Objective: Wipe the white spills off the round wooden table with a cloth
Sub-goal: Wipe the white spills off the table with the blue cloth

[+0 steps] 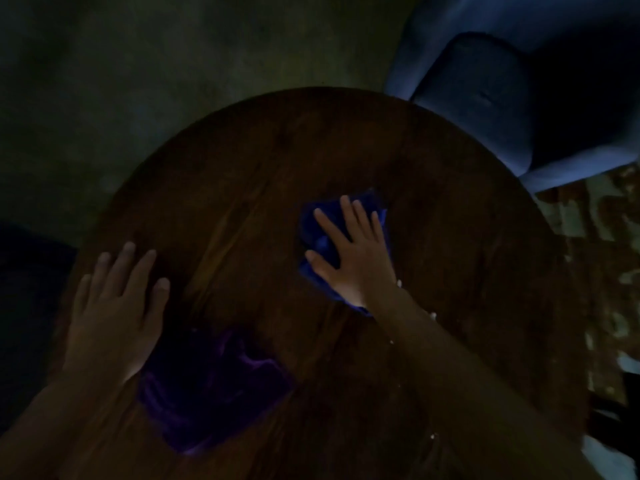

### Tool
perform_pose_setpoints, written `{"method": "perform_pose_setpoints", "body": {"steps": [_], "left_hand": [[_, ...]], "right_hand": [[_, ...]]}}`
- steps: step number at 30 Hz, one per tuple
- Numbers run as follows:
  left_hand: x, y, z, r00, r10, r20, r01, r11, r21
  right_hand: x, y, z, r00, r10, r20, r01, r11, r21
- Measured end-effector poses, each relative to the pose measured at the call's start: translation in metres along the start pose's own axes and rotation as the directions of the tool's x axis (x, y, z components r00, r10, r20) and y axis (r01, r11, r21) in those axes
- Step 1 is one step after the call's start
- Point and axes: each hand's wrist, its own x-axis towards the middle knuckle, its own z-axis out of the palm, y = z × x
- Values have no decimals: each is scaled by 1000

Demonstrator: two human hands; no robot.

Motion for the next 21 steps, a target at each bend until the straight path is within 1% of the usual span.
{"method": "perform_pose_setpoints", "body": {"steps": [2,4,7,10,12,14,21], "left_hand": [[2,40,-3,998,65,-9,-65,998,-7],[-1,88,0,988,153,-4,-153,988,-3],[-11,151,17,962,271,27,-271,962,21],[-28,187,54,951,295,97,-304,948,98],[-37,190,78,956,271,117,-288,942,173],[-42,187,92,961,261,95,-276,934,228],[-35,179,103,965,260,37,-261,929,263]], "right_hand": [[-10,51,-10,998,69,-9,-69,998,3],[-23,105,-20,982,185,-38,-185,983,14],[-51,177,-31,914,401,-68,-398,916,42],[-90,225,-33,828,555,-84,-547,831,97],[-116,241,-33,782,618,-85,-607,785,121],[-136,249,-33,750,656,-82,-644,753,132],[-130,245,-29,708,702,-75,-692,711,123]]}}
